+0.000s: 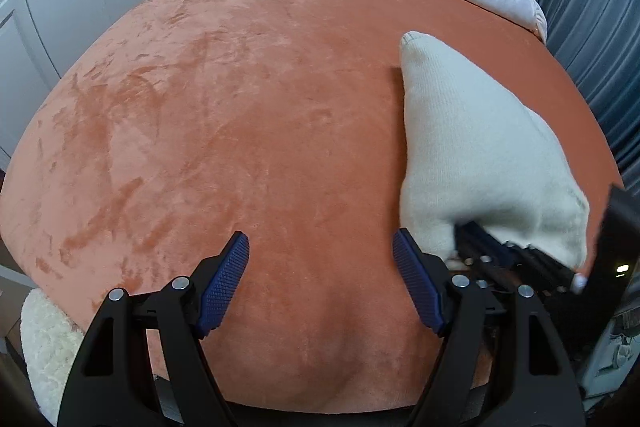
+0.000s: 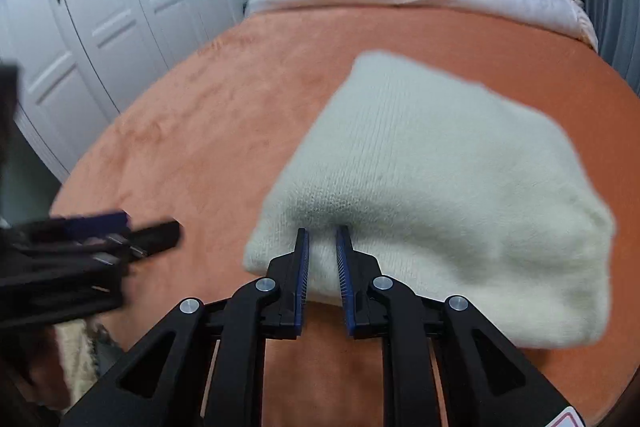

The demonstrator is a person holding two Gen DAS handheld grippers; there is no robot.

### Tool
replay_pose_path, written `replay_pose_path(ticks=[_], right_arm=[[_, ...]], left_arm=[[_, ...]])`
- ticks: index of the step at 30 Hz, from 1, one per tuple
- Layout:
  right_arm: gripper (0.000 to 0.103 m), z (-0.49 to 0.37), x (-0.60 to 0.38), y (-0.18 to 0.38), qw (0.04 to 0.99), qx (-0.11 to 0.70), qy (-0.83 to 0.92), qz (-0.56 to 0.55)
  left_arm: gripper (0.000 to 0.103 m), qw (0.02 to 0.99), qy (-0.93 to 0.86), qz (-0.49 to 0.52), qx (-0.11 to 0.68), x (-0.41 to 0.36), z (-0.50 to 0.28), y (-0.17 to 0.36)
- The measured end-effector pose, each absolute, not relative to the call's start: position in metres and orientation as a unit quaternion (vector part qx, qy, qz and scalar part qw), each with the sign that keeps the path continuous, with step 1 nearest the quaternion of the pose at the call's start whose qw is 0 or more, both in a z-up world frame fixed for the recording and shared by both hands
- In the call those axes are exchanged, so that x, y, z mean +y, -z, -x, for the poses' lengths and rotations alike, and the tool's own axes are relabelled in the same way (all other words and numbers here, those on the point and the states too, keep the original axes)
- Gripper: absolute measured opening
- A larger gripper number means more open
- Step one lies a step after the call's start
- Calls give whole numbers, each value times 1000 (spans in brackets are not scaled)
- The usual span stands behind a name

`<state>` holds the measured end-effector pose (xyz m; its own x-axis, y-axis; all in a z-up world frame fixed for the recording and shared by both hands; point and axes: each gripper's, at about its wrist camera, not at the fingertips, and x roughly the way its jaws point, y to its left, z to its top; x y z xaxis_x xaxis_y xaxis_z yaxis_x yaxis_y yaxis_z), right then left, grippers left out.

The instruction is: Fold small clothes

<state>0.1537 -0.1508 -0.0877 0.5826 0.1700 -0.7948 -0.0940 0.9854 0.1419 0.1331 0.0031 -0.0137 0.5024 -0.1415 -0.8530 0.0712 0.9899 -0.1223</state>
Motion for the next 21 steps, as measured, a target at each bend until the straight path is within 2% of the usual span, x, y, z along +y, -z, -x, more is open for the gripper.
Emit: replay_pose_path(ticks=[4,9,12,16,17,19,21], right_arm=[[10,-139,-169,66,886,445,-77,-101],[11,-78,-231,22,910,386,3,-150],[18,-60,-276,14,907,376,56,-181],[16,-69,-299,33,899,384,54,-203],[13,-78,-301,48,891,403,56,-202],[0,-101,-300,87,876,444,71,-175],[0,-106,-298,98,887,429,66,-157]], left_arm=[[72,871,66,41,485,4,-139,2],[72,871,106,41,477,-26,-143,-5],[72,867,129,36,481,-55,-142,-3],[72,862,145,12,486,-88,-140,6],[72,861,143,5,488,-94,-141,10],[72,856,137,-6,498,-103,-145,20],[72,850,130,-14,511,-109,-149,30]])
